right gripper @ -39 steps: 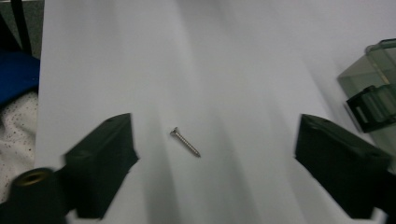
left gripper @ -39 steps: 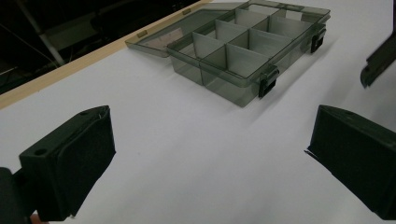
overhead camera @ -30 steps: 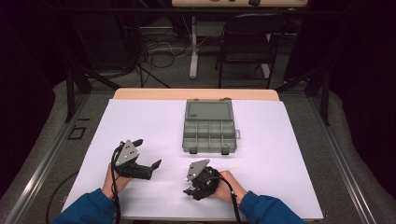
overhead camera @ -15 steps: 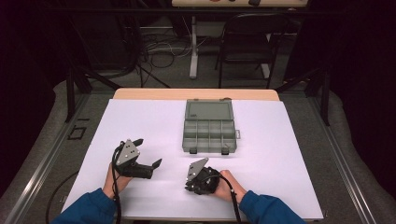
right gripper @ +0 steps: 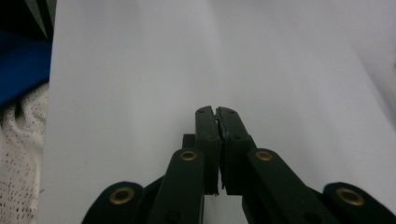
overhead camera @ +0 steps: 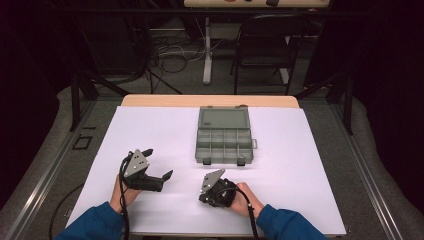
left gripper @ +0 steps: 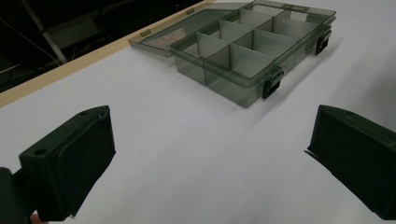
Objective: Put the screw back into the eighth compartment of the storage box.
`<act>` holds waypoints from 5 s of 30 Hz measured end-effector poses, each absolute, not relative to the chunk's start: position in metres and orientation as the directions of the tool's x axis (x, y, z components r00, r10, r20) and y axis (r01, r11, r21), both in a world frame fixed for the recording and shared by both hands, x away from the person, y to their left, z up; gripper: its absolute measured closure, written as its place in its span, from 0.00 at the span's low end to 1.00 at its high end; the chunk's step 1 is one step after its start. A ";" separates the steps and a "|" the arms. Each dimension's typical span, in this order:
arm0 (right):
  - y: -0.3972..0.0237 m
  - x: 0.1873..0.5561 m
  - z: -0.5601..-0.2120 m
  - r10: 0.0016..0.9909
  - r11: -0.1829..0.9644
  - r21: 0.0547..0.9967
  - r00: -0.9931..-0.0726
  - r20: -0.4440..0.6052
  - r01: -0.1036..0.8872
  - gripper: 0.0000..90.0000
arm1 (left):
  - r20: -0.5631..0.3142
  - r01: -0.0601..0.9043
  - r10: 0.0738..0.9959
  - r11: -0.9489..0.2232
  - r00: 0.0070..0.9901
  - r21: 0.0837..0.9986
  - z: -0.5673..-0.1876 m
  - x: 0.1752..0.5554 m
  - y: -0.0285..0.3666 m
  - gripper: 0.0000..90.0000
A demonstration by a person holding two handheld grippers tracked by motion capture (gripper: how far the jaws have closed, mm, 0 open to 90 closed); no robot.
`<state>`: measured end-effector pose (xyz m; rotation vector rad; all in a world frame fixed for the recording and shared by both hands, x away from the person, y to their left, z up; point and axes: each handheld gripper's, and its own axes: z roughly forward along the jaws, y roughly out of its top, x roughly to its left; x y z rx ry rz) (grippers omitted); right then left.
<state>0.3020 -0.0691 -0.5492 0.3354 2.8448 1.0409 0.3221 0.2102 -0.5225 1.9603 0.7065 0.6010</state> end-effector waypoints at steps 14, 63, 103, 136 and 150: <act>-0.082 0.298 -0.529 0.285 0.708 0.688 -0.956 -0.069 0.161 0.98 | 0.120 0.230 0.689 -0.394 0.715 0.890 -0.522 0.322 0.211 0.00; -0.136 0.304 -0.493 0.460 0.642 0.744 -0.869 -0.181 0.185 0.98 | 0.122 0.226 0.681 -0.399 0.722 0.889 -0.523 0.321 0.210 0.00; -0.166 0.324 -0.476 0.559 0.602 0.770 -0.800 -0.217 0.212 0.98 | 0.126 0.227 0.678 -0.406 0.725 0.885 -0.524 0.322 0.210 0.00; -0.182 0.373 -0.485 0.674 0.597 0.734 -0.699 -0.239 0.325 0.98 | 0.126 0.226 0.674 -0.410 0.728 0.884 -0.524 0.322 0.209 0.00; -0.174 0.393 -0.507 0.694 0.610 0.681 -0.688 -0.213 0.404 0.98 | 0.128 0.224 0.676 -0.408 0.726 0.885 -0.524 0.322 0.210 0.00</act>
